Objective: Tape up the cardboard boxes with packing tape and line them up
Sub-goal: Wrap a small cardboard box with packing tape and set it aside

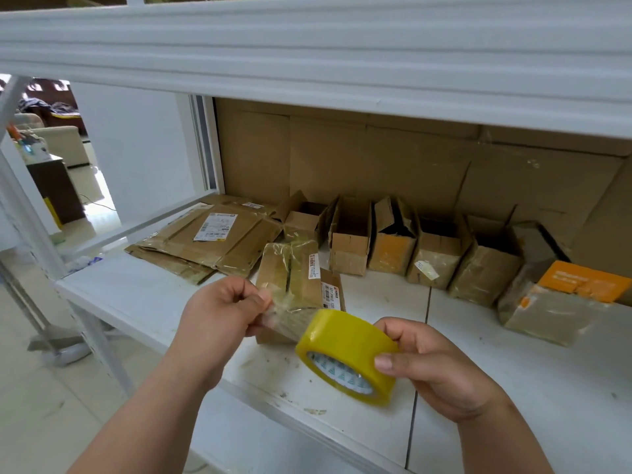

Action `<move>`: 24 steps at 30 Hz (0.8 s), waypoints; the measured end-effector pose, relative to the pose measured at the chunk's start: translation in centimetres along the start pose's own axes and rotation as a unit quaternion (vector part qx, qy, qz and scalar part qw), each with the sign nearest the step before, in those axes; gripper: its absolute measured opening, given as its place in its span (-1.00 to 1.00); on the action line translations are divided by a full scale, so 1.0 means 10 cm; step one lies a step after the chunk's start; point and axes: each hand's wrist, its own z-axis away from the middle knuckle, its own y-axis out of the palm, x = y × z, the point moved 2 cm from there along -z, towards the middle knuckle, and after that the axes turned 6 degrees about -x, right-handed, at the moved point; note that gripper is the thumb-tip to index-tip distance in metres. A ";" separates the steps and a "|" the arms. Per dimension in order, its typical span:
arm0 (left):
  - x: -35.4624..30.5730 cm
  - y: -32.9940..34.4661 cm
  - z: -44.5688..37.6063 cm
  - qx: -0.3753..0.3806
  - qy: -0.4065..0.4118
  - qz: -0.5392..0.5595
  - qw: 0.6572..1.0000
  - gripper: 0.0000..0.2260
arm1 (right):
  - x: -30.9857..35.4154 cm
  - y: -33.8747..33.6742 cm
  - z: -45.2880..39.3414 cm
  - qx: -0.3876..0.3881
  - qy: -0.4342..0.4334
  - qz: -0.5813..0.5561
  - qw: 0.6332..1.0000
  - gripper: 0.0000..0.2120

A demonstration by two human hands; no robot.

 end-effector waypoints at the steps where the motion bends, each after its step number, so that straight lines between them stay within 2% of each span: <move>1: -0.01 -0.04 -0.03 -0.008 0.002 0.001 1.000 -0.76 | 0.03 -0.03 0.00 -0.006 -0.003 0.005 1.000 -0.52; 4: -0.06 -0.17 -0.19 -0.038 -0.007 0.031 0.999 -0.79 | 0.09 -0.12 0.00 -0.037 -0.014 0.020 0.999 -0.49; 8: -0.10 -0.31 -0.39 -0.049 -0.039 0.083 0.995 -0.84 | 0.14 -0.26 -0.02 -0.093 -0.032 -0.027 0.995 -0.43; 15: 0.26 -0.27 -0.51 -0.058 -0.116 0.089 0.987 -0.90 | 0.07 -0.36 -0.19 -0.178 -0.034 -0.031 0.983 -0.28; 18: 0.37 -0.25 -0.52 -0.072 -0.129 0.071 0.986 -0.93 | 0.04 -0.39 -0.30 -0.204 -0.023 -0.044 0.978 -0.27; 22: 0.42 -0.21 -0.49 -0.111 -0.138 0.057 0.983 -0.93 | 0.10 -0.44 -0.51 -0.193 -0.003 -0.029 0.981 -0.30; 24: 0.43 -0.19 -0.48 -0.126 -0.141 0.056 0.980 -0.93 | 0.14 -0.46 -0.60 -0.197 0.011 -0.012 0.980 -0.41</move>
